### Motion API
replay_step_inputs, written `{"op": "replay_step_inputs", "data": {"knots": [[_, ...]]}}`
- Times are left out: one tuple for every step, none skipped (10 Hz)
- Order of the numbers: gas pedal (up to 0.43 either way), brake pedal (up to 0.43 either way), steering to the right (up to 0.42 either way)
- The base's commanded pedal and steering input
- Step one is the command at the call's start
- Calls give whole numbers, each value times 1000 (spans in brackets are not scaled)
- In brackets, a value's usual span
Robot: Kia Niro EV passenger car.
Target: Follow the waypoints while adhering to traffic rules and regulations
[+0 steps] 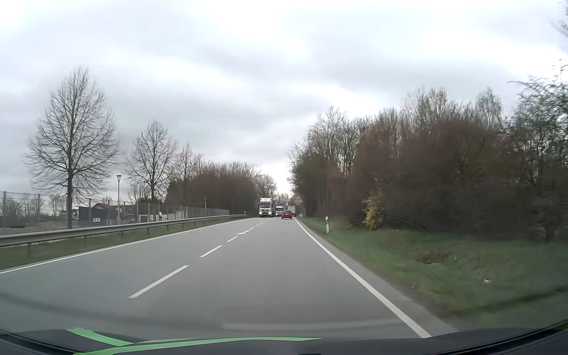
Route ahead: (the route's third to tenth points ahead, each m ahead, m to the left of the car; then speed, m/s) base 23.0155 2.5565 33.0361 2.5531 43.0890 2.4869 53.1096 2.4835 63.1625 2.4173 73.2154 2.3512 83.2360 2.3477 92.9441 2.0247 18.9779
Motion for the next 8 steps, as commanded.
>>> {"op": "replay_step_inputs", "data": {"knots": [[177, 0, 1], [189, 0, 0], [189, 0, 1], [189, 0, 1], [189, 0, 0], [189, 0, 0], [189, 0, 0], [189, 0, 0]]}}
